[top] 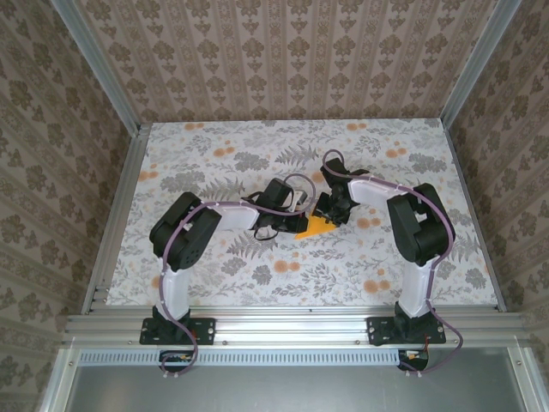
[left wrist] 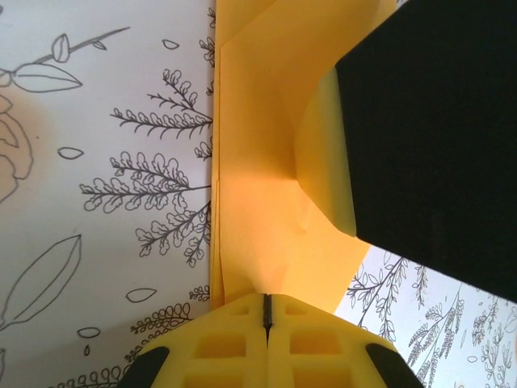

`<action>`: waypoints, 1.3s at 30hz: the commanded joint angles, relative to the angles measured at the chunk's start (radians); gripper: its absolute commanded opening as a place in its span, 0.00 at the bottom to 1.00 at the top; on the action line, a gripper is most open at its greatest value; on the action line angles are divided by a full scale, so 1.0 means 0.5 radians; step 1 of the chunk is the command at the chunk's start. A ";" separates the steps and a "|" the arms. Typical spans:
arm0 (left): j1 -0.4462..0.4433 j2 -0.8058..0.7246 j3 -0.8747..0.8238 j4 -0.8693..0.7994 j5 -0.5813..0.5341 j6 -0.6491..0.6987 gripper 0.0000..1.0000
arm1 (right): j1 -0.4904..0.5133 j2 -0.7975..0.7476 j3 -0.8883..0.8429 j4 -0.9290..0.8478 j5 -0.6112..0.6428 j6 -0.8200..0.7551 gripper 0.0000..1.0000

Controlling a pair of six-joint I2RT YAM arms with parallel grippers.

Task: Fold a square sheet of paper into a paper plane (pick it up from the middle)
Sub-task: Fourth fold the wing at the center of the table.

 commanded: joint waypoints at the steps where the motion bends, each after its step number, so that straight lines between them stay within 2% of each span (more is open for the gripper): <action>1: -0.011 0.087 0.021 -0.274 -0.109 0.085 0.00 | -0.043 0.074 -0.159 -0.064 0.245 -0.038 0.45; 6: -0.020 0.109 0.046 -0.314 -0.100 0.105 0.00 | -0.103 -0.266 -0.227 0.203 0.017 -0.094 0.49; 9: -0.021 0.121 0.063 -0.336 -0.091 0.114 0.00 | -0.149 -0.421 -0.364 0.490 -0.199 -0.163 0.45; 12: -0.022 0.134 0.074 -0.352 -0.083 0.124 0.00 | -0.159 -0.510 -0.480 0.677 -0.336 -0.264 0.38; 17: -0.029 0.148 0.101 -0.379 -0.072 0.138 0.00 | -0.157 -0.446 -0.608 0.986 -0.624 -0.208 0.16; 22: -0.032 0.161 0.117 -0.411 -0.078 0.148 0.00 | -0.150 -0.305 -0.651 1.141 -0.717 -0.137 0.06; 29: -0.035 0.170 0.135 -0.426 -0.081 0.147 0.00 | -0.136 -0.164 -0.657 1.127 -0.773 -0.163 0.03; 39: -0.033 0.153 0.127 -0.439 -0.080 0.156 0.00 | -0.250 -0.172 -0.763 1.042 -0.517 -0.210 0.03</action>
